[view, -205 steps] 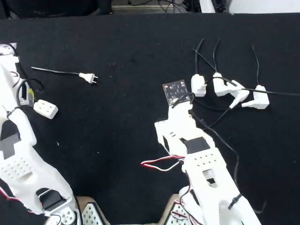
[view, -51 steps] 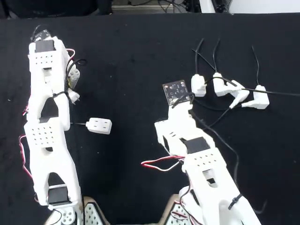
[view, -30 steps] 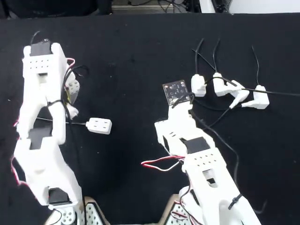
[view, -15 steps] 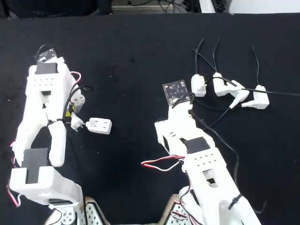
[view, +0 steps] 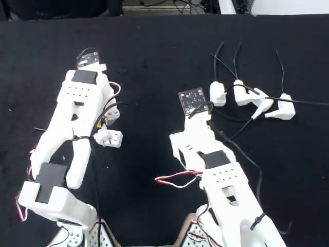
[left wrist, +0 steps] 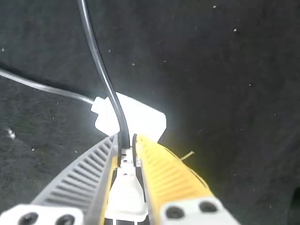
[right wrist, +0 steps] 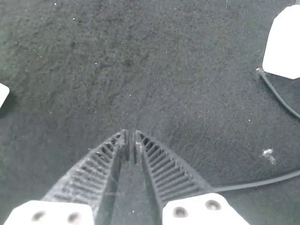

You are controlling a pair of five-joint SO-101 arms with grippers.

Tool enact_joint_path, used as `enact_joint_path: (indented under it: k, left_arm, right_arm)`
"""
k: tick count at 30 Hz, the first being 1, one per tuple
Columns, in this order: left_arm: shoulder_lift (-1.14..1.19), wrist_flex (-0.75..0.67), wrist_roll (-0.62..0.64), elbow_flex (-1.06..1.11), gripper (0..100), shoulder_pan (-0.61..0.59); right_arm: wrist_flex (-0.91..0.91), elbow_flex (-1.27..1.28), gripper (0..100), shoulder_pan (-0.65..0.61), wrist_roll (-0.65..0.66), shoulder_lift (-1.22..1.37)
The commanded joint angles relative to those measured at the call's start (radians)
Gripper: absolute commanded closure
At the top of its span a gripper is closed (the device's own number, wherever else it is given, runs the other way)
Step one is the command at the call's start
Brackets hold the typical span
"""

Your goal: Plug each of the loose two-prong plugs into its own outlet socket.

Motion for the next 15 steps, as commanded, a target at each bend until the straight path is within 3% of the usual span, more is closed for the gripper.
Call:
enact_joint_path:
  k: [1, 15]
  left_arm:
    - [-0.052, -0.043, -0.002, 0.027, 97, 0.012]
    - [-0.054, -0.087, 0.0, 0.084, 97, 0.013]
  right_arm:
    - [-0.018, -0.022, 98.1, 0.015, -0.006, -0.024]
    - [-0.018, -0.022, 98.1, 0.014, -0.006, -0.024]
